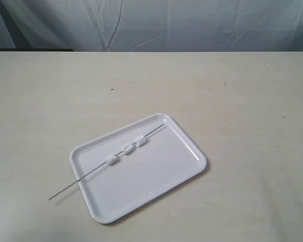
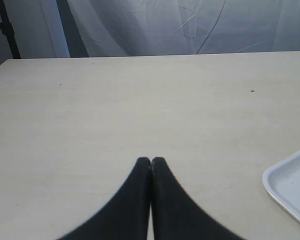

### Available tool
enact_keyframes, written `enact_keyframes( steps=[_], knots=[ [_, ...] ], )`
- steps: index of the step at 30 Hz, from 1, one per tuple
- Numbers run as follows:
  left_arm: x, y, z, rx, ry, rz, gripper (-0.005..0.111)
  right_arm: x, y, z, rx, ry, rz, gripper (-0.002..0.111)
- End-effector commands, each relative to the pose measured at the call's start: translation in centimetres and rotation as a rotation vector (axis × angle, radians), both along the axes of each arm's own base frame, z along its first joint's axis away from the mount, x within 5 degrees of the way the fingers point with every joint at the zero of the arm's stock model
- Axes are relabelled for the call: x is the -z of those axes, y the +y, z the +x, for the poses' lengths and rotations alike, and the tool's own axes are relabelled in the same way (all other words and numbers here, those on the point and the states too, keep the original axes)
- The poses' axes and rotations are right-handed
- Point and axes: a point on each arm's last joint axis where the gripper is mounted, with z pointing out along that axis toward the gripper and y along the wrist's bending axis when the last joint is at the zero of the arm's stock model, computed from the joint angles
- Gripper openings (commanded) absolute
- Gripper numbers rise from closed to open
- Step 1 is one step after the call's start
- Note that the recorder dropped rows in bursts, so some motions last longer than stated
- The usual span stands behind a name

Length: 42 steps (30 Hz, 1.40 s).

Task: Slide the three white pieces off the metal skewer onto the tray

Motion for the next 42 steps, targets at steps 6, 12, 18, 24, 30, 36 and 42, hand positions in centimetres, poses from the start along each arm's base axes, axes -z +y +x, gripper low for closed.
enact_keyframes(
  steps=[6, 12, 18, 24, 30, 36, 42],
  knots=[
    [0.1, 0.0, 0.0, -0.002, -0.007, -0.001, 0.000, 0.0, 0.0, 0.0, -0.005, -0.009, -0.003, 0.047],
    [0.1, 0.0, 0.0, -0.002, -0.007, -0.001, 0.000, 0.0, 0.0, 0.0, -0.005, -0.009, -0.003, 0.047],
    [0.1, 0.0, 0.0, -0.002, -0.007, -0.001, 0.000, 0.0, 0.0, 0.0, -0.005, -0.009, -0.003, 0.047],
    [0.0, 0.4, 0.0, -0.013, -0.014, 0.137, 0.000, 0.0, 0.0, 0.0, -0.004, -0.009, -0.005, 0.047],
    [-3.1, 0.0, 0.2, 0.012, -0.357, 0.146, 0.000, -1.6, 0.1, 0.2, -0.006, -0.189, 0.005, 0.047],
    [-7.0, -0.6, -1.1, 0.049, -0.817, 0.154, 0.000, -4.8, 0.0, -0.2, -0.002, -0.543, 0.061, 0.047],
    [-9.0, -1.0, -2.8, 0.075, -1.104, 0.156, 0.000, -6.8, -0.1, -1.2, 0.002, -0.782, 0.074, 0.047]
  ],
)
